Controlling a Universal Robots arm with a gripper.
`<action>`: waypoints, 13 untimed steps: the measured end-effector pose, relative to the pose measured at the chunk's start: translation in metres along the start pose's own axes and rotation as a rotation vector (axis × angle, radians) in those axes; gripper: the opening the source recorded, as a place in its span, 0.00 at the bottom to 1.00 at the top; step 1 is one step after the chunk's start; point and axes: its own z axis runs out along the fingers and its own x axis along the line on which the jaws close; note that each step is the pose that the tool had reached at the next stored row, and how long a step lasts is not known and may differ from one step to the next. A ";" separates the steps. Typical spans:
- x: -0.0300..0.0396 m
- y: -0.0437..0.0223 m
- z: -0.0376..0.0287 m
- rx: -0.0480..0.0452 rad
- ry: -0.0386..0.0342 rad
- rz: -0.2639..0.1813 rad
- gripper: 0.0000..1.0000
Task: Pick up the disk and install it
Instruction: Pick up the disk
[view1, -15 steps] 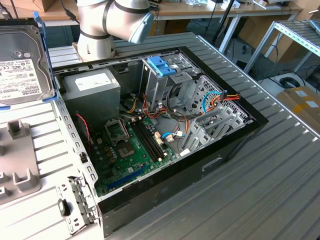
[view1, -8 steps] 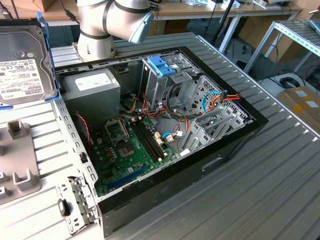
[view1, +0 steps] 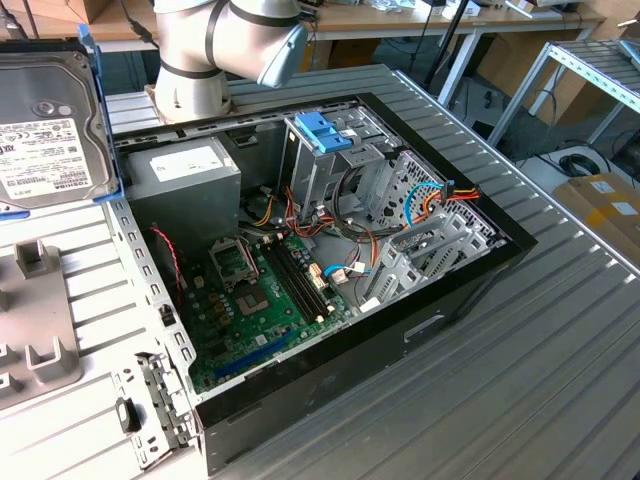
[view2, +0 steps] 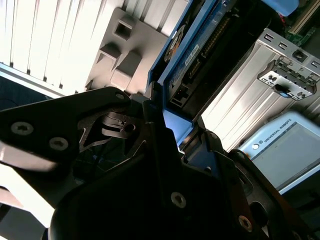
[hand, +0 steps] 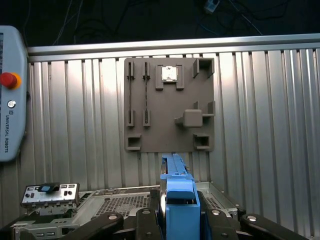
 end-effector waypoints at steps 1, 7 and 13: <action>0.0000 -0.0002 0.0001 0.0000 0.0000 0.000 0.37; 0.0000 -0.0012 0.0005 0.0000 0.0000 0.000 0.37; 0.0000 -0.0025 0.0009 0.0000 -0.0001 0.000 0.37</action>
